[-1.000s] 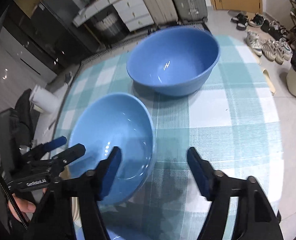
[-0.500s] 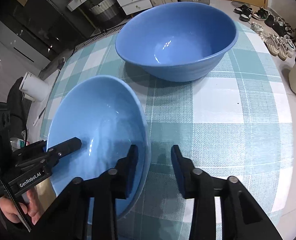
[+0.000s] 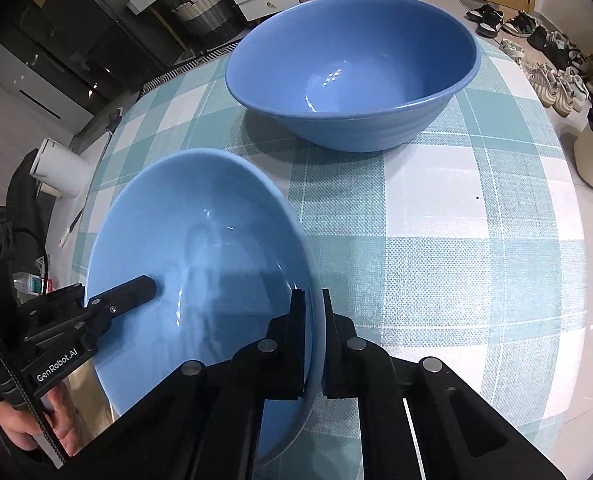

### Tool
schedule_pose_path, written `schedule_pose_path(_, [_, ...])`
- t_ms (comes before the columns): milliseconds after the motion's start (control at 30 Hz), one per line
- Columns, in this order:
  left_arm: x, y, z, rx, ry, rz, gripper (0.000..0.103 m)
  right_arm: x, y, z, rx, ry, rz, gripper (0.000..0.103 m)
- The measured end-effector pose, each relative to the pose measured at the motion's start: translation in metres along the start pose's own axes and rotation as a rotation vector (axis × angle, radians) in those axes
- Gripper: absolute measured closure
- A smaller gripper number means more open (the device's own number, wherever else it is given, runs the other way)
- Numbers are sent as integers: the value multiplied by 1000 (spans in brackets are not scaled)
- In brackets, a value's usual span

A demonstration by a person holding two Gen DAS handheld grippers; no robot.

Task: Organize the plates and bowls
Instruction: 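Close the right tool on the bowl rim while the left tool grips the same rim, then carry the light-blue bowl with both tools and lower it into the bowl beside the plates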

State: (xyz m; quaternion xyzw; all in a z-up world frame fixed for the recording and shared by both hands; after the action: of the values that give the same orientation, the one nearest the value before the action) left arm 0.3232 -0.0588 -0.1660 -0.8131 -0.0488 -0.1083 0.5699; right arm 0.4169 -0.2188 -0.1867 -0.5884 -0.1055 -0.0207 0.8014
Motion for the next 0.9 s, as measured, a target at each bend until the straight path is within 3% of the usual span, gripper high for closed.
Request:
schedule_pose_path(567, [2,-27,-8,-75,-30,14,95,6,-34,0,13,29,-15,98])
schedule_pose_path(900, [-6,-51,-16,-76,-21,-4,95,-4,-65,11,2,39,-47,98])
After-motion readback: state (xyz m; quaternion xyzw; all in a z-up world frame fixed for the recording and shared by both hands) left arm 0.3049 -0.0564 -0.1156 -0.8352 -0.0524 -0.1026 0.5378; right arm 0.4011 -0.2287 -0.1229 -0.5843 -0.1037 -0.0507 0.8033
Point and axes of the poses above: each gripper's, at about its wrist camera, not at the fingertips, and y roughly the way its jaws point, z to its left, x to its top, the point moved 7 cm from there along y, roughly the way its jaws point, and after that the axes turned 5 degrees about z, right-handed, at the moved point
